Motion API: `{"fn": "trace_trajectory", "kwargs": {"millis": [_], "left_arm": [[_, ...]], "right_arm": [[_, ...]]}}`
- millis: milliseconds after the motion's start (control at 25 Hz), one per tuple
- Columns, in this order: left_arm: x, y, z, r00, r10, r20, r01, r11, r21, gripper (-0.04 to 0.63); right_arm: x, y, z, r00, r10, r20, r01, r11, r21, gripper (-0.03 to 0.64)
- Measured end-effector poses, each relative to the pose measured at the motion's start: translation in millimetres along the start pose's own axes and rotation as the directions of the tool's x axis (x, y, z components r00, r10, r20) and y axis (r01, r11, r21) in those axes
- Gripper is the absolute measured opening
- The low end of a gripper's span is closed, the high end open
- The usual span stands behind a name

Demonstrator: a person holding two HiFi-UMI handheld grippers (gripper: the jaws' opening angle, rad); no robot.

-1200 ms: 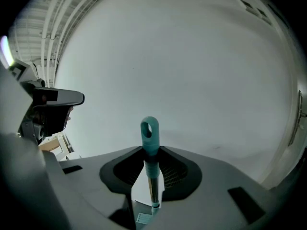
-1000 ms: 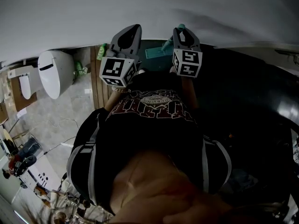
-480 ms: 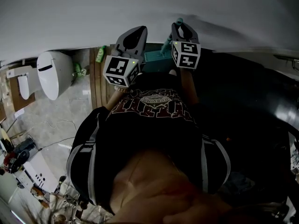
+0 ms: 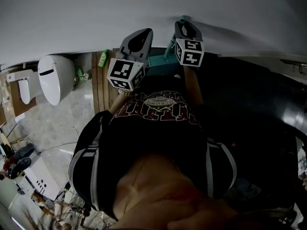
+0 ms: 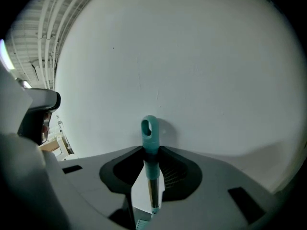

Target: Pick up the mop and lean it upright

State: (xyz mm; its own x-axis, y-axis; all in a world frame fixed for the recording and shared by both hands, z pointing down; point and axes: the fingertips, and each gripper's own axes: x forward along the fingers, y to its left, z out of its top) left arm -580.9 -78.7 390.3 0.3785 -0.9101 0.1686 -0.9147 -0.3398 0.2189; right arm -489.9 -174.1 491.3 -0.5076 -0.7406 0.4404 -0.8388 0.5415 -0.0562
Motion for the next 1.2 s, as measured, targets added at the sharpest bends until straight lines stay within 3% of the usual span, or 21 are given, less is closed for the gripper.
{"fn": "trace_trajectory", "kwargs": {"millis": [560,1200], "left_arm": [[17,-7,3,1.0,-0.027,-0.01,0.027,1.0,-0.001,0.046],[20,-23,4,0.999,-0.038,-0.023,0.038,0.999,-0.006,0.046]], "right_arm": [[3,-1,1,0.999,0.031,-0.013,-0.031,0.999,0.022,0.112],[-47,4,25,0.996,0.073,0.044,-0.075,0.997,0.028,0.112]]}}
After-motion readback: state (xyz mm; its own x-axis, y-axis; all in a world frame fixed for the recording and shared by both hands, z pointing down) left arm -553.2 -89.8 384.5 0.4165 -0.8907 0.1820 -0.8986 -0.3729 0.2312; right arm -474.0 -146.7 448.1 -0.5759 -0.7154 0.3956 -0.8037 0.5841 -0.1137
